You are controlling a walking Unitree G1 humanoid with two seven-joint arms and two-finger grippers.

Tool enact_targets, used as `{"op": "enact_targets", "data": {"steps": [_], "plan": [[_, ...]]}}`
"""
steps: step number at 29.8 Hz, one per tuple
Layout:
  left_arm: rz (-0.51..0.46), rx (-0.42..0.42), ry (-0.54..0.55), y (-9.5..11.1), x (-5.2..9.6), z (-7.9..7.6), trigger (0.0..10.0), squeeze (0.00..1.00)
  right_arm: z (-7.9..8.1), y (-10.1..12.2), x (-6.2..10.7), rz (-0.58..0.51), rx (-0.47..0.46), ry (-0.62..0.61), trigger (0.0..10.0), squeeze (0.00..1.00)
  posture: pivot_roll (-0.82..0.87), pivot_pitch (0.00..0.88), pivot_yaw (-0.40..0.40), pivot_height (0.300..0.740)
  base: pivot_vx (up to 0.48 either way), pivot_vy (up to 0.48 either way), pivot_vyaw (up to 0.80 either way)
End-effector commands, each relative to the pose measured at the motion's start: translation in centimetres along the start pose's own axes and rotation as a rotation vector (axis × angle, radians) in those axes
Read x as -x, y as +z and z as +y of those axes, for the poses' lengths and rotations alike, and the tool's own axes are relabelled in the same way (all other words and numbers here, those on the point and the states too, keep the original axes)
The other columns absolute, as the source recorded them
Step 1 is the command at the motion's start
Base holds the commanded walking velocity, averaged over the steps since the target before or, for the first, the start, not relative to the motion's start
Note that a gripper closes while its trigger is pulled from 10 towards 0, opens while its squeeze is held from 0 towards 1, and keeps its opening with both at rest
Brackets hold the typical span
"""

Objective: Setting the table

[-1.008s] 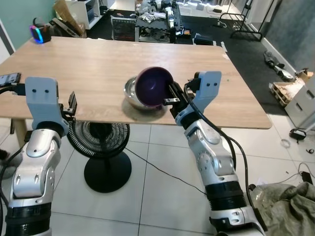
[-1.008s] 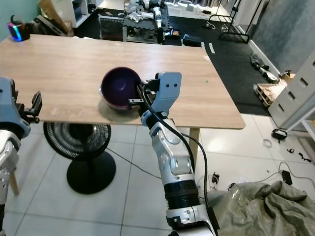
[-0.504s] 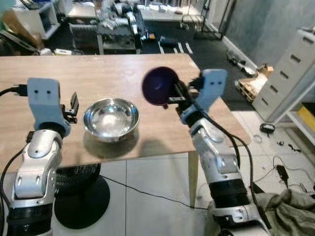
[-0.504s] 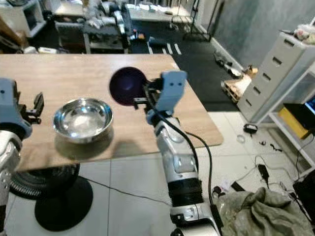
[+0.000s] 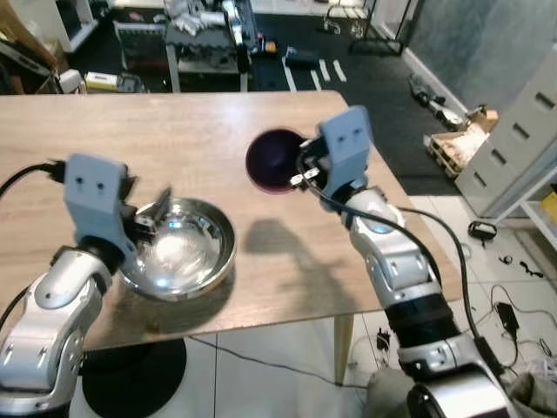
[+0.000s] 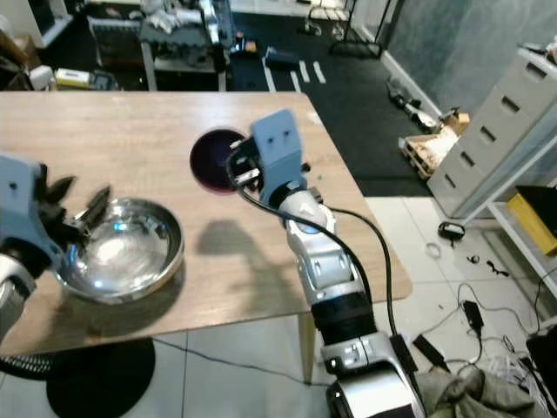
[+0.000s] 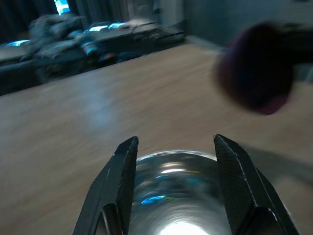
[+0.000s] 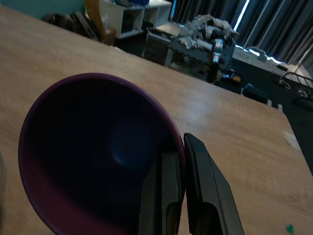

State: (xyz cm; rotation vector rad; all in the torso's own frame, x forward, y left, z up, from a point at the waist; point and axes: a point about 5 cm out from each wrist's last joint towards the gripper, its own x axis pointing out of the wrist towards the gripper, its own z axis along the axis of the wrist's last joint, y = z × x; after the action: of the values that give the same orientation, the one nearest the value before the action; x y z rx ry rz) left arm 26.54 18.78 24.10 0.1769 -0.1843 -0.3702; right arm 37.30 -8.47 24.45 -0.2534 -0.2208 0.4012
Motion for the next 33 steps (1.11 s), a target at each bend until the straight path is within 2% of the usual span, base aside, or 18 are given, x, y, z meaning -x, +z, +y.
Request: {"op": "enact_targets", "data": {"steps": [1, 3, 4, 6, 8, 10, 13, 16, 17, 18, 19, 23, 28, 33], "plan": [[0.022, -0.001, -0.112, 0.2, 0.6, -1.0, 10.0, 0.0, -0.6, 0.1, -0.3, 0.019, 0.04, -0.005, 10.0, 0.0, 0.15, 0.04, 0.01, 0.74, 0.0, 0.0, 0.0], [0.052, -0.029, -0.261, 0.8, 1.9, -1.9, 10.0, 0.0, -2.7, -0.8, -0.6, 0.098, 0.086, -0.052, 10.0, 0.0, 0.15, 0.039, 0.004, 0.74, 0.0, 0.0, 0.0], [0.052, -0.029, -0.261, 0.8, 1.9, -1.9, 10.0, 0.0, -2.7, -0.8, -0.6, 0.098, 0.086, -0.052, 10.0, 0.0, 0.15, 0.039, 0.004, 0.74, 0.0, 0.0, 0.0], [0.061, -0.036, -0.307, 1.0, 2.3, -2.2, 10.0, 0.0, -3.7, -1.1, -0.6, 0.133, 0.084, -0.065, 10.0, 0.0, 0.15, 0.039, 0.002, 0.74, 0.0, 0.0, 0.0], [0.076, -0.042, -0.346, 1.2, 2.6, -2.4, 10.0, 0.0, -4.2, -1.6, -0.5, 0.187, 0.08, -0.014, 10.0, 0.0, 0.15, 0.04, 0.0, 0.74, 0.0, 0.0, 0.0], [0.076, -0.042, -0.346, 1.2, 2.6, -2.4, 10.0, 0.0, -4.2, -1.6, -0.5, 0.187, 0.08, -0.014, 10.0, 0.0, 0.15, 0.04, 0.0, 0.74, 0.0, 0.0, 0.0], [0.092, -0.052, -0.35, 0.8, 2.7, -2.4, 10.0, 0.0, -4.3, -2.7, 0.0, 0.242, 0.13, 0.099, 10.0, 0.0, 0.15, 0.041, -0.003, 0.74, 0.0, 0.0, 0.0], [0.108, -0.052, -0.344, 0.4, 2.6, -2.5, 10.0, 0.0, -4.3, -3.7, 0.4, 0.288, 0.149, 0.156, 10.0, 0.0, 0.14, 0.042, -0.003, 0.74, 0.0, 0.0, 0.0], [0.116, -0.051, -0.344, 0.2, 2.5, -2.6, 10.0, 0.0, -4.2, -4.2, 0.6, 0.312, 0.134, 0.184, 10.0, 0.1, 0.14, 0.044, -0.003, 0.74, 0.0, 0.0, 0.0], [0.12, -0.051, -0.345, 0.1, 2.5, -2.8, 10.0, 0.0, -4.1, -4.5, 0.7, 0.326, 0.12, 0.203, 10.0, 0.24, 0.14, 0.045, -0.003, 0.74, 0.0, 0.0, 0.0], [0.123, -0.049, -0.346, 0.0, 2.5, -2.9, 10.0, 0.0, -4.0, -4.6, 0.8, 0.335, 0.103, 0.219, 10.0, 0.31, 0.14, 0.047, -0.002, 0.74, 0.0, 0.0, 0.0], [0.131, -0.035, -0.353, -0.2, 2.7, -3.2, 10.0, 0.0, -4.1, -4.9, 1.1, 0.362, 0.184, 0.298, 10.0, 0.29, 0.14, 0.048, -0.004, 0.74, 0.0, 0.0, 0.0], [0.131, -0.031, -0.345, -0.3, 2.7, -3.2, 10.0, 0.0, -4.0, -4.4, 0.9, 0.356, 0.233, 0.376, 10.0, 0.27, 0.14, 0.048, -0.012, 0.74, 0.0, 0.0, 0.0], [0.127, -0.028, -0.336, -0.3, 2.7, -3.3, 10.0, 0.0, -3.3, -4.5, 0.7, 0.355, 0.251, 0.411, 10.0, 0.33, 0.14, 0.051, -0.011, 0.74, 0.0, 0.0, 0.0]]}}
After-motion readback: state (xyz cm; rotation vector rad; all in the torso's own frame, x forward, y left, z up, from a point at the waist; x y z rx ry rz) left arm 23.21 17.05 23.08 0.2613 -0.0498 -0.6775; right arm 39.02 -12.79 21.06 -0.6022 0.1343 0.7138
